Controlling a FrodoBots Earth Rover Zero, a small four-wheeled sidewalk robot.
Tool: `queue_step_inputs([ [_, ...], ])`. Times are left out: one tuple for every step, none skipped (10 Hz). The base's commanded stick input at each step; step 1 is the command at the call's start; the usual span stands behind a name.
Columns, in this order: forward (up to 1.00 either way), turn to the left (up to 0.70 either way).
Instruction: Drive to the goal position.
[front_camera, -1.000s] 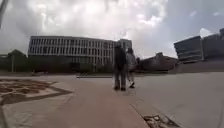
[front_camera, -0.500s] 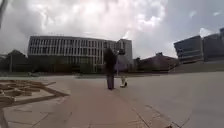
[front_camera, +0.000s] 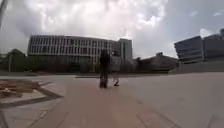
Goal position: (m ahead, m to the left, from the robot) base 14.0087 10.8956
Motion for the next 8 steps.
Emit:
queue_step_inputs([
  [0.70, 0.00],
  [0.70, 0.00],
  [0.70, 0.00],
  [0.70, 0.00],
  [0.70, 0.00],
  [0.70, 0.00],
  [0.70, 0.04],
  [0.70, 0.35],
])
